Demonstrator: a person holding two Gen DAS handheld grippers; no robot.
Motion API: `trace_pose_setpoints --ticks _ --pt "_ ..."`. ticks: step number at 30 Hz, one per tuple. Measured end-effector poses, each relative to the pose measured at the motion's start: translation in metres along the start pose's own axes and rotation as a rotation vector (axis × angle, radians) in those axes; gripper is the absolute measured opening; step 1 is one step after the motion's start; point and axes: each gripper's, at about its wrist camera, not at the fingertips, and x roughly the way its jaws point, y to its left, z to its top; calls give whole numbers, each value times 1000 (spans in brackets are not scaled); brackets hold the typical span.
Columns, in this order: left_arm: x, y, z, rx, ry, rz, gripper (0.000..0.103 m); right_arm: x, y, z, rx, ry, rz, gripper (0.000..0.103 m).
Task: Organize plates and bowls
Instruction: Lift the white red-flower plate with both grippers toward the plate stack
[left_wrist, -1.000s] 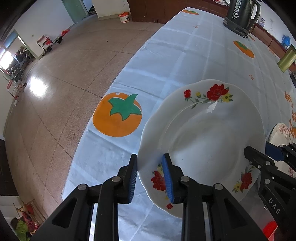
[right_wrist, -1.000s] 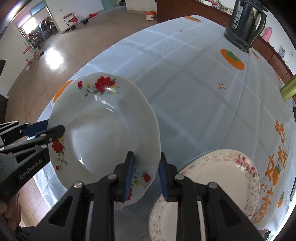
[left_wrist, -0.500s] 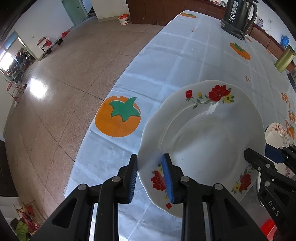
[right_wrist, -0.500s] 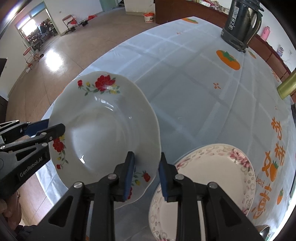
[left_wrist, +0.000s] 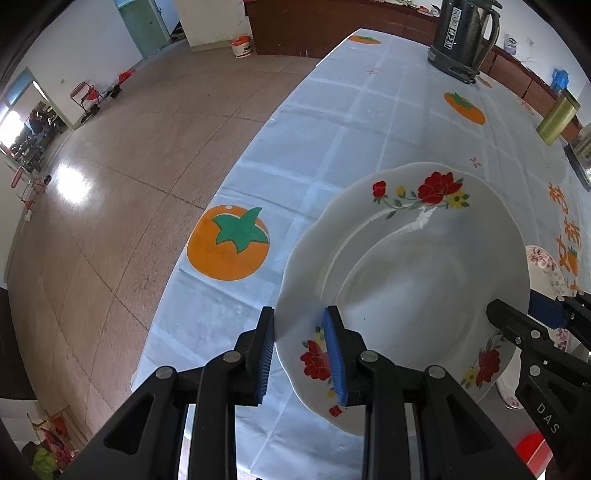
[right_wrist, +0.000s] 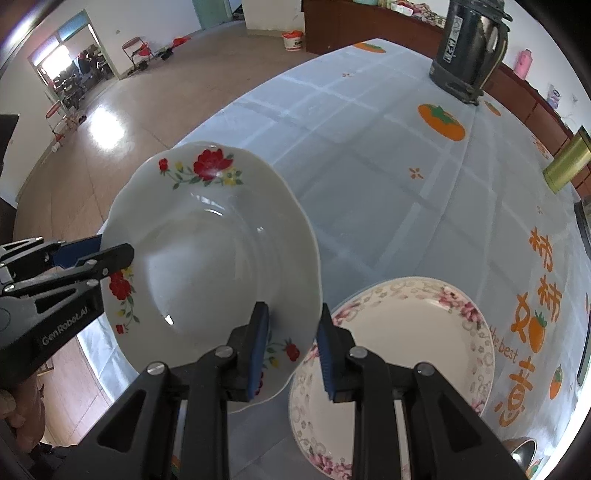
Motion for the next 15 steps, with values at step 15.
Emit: trace_pose_setpoints --ticks 15 --pt "-9 -24 0 48 -10 -12 29 -15 -16 -15 36 -10 -20 26"
